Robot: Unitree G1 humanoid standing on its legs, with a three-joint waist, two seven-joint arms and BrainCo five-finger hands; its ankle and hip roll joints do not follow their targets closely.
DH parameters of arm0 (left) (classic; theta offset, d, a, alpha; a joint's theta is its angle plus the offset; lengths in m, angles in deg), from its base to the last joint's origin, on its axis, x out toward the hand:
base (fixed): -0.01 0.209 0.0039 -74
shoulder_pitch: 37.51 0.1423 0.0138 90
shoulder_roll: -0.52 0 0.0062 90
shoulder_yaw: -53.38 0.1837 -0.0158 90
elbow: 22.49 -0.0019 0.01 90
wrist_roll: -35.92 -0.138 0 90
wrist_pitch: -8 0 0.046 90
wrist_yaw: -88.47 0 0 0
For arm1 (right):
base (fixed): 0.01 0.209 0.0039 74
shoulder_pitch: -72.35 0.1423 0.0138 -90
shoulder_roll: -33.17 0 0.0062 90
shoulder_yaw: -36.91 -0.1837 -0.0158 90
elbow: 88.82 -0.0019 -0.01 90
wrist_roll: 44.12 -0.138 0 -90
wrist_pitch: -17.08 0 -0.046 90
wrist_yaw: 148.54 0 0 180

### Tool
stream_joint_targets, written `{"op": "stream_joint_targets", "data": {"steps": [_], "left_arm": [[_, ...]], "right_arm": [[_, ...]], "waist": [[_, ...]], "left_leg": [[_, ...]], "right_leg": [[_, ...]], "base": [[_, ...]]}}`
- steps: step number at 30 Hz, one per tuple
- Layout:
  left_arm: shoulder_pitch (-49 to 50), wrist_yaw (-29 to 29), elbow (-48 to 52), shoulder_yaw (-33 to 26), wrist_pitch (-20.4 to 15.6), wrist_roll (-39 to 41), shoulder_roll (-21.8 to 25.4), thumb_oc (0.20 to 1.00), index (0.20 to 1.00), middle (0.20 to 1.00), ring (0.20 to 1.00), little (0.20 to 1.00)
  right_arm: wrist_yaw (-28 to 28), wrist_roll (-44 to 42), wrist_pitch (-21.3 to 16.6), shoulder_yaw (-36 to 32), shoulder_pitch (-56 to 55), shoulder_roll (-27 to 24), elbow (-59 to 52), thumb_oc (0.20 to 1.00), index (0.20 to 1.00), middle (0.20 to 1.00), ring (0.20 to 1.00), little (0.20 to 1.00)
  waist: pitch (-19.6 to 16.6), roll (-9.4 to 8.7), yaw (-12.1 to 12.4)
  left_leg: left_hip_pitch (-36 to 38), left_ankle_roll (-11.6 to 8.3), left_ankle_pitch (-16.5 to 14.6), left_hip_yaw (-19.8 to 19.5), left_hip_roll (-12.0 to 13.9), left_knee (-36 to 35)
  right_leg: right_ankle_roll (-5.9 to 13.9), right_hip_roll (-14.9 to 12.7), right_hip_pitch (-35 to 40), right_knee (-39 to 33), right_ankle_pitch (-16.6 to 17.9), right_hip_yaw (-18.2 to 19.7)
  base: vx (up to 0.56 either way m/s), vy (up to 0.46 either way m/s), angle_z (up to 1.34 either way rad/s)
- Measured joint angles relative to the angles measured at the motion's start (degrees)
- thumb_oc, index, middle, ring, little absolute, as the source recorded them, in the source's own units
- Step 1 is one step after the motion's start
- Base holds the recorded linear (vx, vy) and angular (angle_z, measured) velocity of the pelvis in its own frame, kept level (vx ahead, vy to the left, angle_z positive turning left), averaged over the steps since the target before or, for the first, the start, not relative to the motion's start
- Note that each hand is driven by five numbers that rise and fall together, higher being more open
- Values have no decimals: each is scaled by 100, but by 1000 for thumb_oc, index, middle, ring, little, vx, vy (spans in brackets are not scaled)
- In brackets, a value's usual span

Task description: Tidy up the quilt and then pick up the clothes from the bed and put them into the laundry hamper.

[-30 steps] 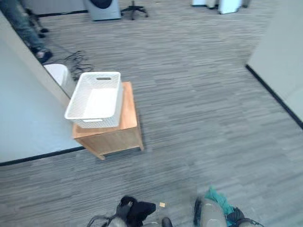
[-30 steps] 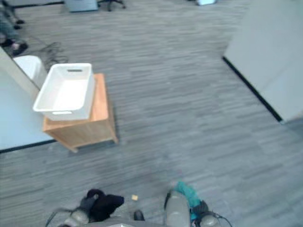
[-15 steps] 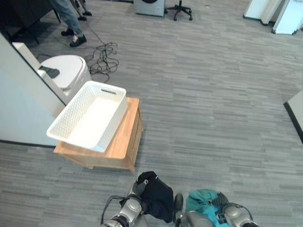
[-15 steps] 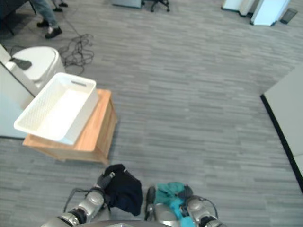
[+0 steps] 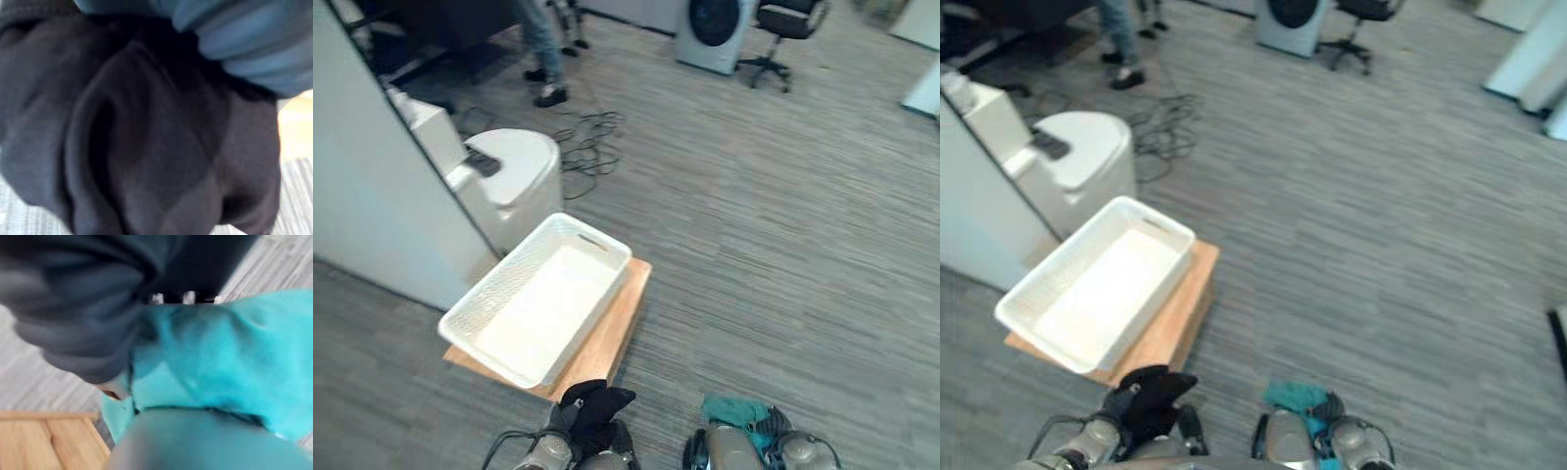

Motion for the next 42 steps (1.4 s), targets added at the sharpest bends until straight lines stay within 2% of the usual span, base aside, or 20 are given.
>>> {"op": "stream_joint_targets", "data": {"steps": [2,4,6,7,10,11,12,13,14,15,16,18,19,20,23,26,30,32,38,42], "left_arm": [[162,8,8,14,-9,1,45,200,200,200,200,200],[76,-16,-54,220,-9,-33,54,200,200,200,200,200],[308,88,72,-10,-53,-23,180,200,200,200,200,200],[554,133,76,-23,-20,-11,272,200,200,200,200,200],[888,165,58,-146,11,47,18,200,200,200,200,200],[903,162,74,-193,5,56,5,200,200,200,200,200],[908,138,69,-183,3,53,53,200,200,200,200,200],[912,139,69,-187,3,57,53,200,200,200,200,200],[952,91,83,-460,-12,54,18,200,200,200,200,200],[948,92,125,-471,-14,55,15,200,200,200,200,200],[1018,76,188,-526,-60,53,44,200,200,200,200,200],[977,86,-44,-714,-43,52,13,200,200,200,200,200],[933,84,-139,-773,-24,41,90,200,200,200,200,200],[877,90,-156,-795,-59,41,112,200,200,200,200,200],[887,73,-124,-772,-60,-15,378,200,200,200,200,200],[920,50,34,-711,-41,-17,361,200,200,200,200,200],[699,-55,159,-625,-34,-59,227,200,200,200,200,200],[757,-59,150,-759,-28,-70,282,200,200,200,200,200],[1180,-66,387,-802,-39,-56,239,200,200,200,200,200],[1120,-11,886,-938,-64,75,238,200,200,200,200,200]], "right_arm": [[-12,-153,-11,-108,63,23,22,200,200,200,200,200],[-52,-438,32,-332,82,-32,256,200,200,200,200,200],[-73,-598,108,-345,96,170,443,200,200,200,200,200],[-73,-615,92,-351,115,301,417,200,200,200,200,200],[-71,-767,2,-470,4,298,218,200,200,200,200,200],[-57,-761,12,-468,-50,241,180,200,200,200,200,200],[0,-741,-46,-473,-82,85,55,200,200,200,200,200],[5,-737,-55,-474,-82,47,44,200,200,200,200,200],[30,-726,23,-444,-145,-574,-864,200,200,200,200,200],[37,-714,9,-516,-259,-814,-1250,200,200,200,200,200],[45,-605,29,-733,-453,-1146,-2132,200,200,200,200,200],[161,-468,-135,-754,-683,-1454,-3375,200,200,200,200,200],[263,-288,-360,-916,-623,-1462,-3969,200,200,200,200,200],[283,-280,-356,-900,-489,-1501,-4197,200,200,200,200,200],[439,182,-376,-1054,-302,-1787,-4957,200,200,200,200,200],[612,497,-408,-1435,-274,-1952,-5603,200,200,200,200,200],[659,1079,-316,-1862,-383,-2611,-7001,200,200,200,200,200],[667,1262,-392,-1873,-181,-2645,-7201,200,200,200,200,200],[663,1266,-328,-1642,830,-2895,-7507,200,200,200,200,200],[540,1255,-217,-341,1854,-2471,-7125,200,200,200,200,200]], "waist": [[10,10,141],[5,55,141],[-66,-261,336],[-94,-449,382],[-198,-235,246],[-188,-205,210],[-154,-235,30],[-149,-237,0],[42,-222,-103],[64,-165,-156],[72,-165,-157],[115,-191,-348],[146,-233,-513],[284,-327,-517],[313,-544,-398],[327,-511,-340],[280,-415,-381],[179,-609,-412],[-195,-496,-389],[-223,-453,-345]], "left_leg": [[78,-98,-51,-330,-68,-40],[-33,-449,-176,-1294,27,89],[172,-574,-77,-1262,0,-64],[281,-721,-175,-1277,-1,-77],[289,-965,-274,-1022,653,-84],[253,-994,-262,-746,779,-43],[61,-1053,-276,377,974,419],[36,-1056,-274,534,989,484],[-215,-1059,-154,1161,849,818],[-247,-1058,-96,1247,833,834],[-130,-783,-126,1437,763,606],[2,-822,-117,1370,703,185],[25,-822,-108,1370,820,30],[78,-780,-72,1356,861,6],[34,-757,-2,1228,889,6],[-35,-805,30,910,693,-5],[-257,-780,131,214,264,-92],[-171,-729,238,179,75,-94],[-110,-789,302,155,511,-96],[-50,-840,373,124,635,-94]], "right_leg": [[82,-21,33,-969,77,753],[-159,222,640,-2603,349,2143],[-229,38,749,-2838,693,1790],[-119,6,829,-2845,1360,1732],[-307,449,1045,-2882,1379,1329],[-371,451,1104,-2848,1441,1136],[-428,340,1181,-2846,1412,842],[-428,313,1188,-2846,1411,809],[-416,141,1367,-2848,1363,482],[-388,158,1406,-2848,1341,400],[-300,149,1532,-2846,1263,264],[-270,178,1299,-2198,1273,159],[-141,199,895,-1276,1391,66],[-62,157,506,-490,1439,58],[417,-41,-331,429,1295,122],[309,-49,-99,-170,1133,495],[-53,179,839,-2598,846,1740],[61,11,1062,-2853,1070,1666],[-72,399,1117,-2870,1364,1268],[-105,523,1186,-2845,1397,1226]], "base": [[200,-458,95],[198,-531,221],[158,-357,117],[175,-284,12],[-26,-126,57],[-117,-107,96],[-108,-173,82],[-63,-146,112],[-49,-62,79],[-34,26,95],[-43,21,49],[-81,1,44],[-115,-29,41],[-61,-31,37],[94,-51,20],[72,-122,68],[96,-135,110],[127,-190,68],[70,-117,-7],[15,-117,-7]]}}
